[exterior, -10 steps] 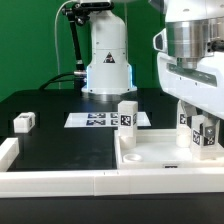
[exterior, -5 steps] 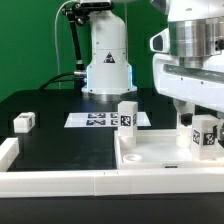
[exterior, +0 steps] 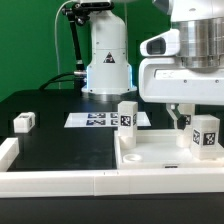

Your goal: Assemble square table

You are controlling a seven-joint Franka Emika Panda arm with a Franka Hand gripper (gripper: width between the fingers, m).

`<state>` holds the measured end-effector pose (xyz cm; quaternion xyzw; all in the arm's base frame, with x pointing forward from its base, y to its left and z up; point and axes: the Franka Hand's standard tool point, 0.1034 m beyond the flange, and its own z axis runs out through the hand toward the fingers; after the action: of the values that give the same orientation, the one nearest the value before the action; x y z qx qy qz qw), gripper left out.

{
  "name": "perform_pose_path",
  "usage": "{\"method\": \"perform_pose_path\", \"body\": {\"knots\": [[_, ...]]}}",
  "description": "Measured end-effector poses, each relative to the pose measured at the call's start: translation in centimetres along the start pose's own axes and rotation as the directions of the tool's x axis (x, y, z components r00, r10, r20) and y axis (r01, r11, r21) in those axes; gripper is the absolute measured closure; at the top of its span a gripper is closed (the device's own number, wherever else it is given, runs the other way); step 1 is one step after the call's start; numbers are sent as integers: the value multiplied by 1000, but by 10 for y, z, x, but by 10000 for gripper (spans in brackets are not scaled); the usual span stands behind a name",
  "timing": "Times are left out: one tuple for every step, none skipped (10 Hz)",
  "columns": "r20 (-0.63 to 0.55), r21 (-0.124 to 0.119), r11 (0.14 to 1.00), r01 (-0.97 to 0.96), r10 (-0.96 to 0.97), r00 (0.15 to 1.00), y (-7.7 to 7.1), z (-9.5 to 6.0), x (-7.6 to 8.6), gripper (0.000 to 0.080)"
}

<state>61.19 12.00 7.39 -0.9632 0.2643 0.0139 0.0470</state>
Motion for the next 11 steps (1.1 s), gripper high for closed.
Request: {"method": "perform_pose_path", "body": {"knots": [[1, 1, 998, 60, -60, 998, -2, 0, -1, 150], [0, -6, 984, 181, -181, 984, -2, 0, -2, 150], [0, -9, 963, 270, -270, 963, -2, 0, -2, 150], [0, -11, 931, 365, -365, 931, -1, 0, -2, 150], [-1, -19, 900, 435, -435, 900, -1, 0, -1, 150], [-4, -21, 890, 455, -456, 890, -2, 0, -1, 150], [-13, -27, 867, 497, -497, 867, -2, 0, 0, 173], [-12, -28, 856, 516, -517, 856, -1, 0, 1, 173], [-12, -28, 860, 509, -510, 860, -1, 1, 1, 344], [-12, -28, 860, 509, -510, 860, -1, 1, 1, 514], [-12, -28, 860, 509, -509, 860, 0, 1, 1, 509]]}}
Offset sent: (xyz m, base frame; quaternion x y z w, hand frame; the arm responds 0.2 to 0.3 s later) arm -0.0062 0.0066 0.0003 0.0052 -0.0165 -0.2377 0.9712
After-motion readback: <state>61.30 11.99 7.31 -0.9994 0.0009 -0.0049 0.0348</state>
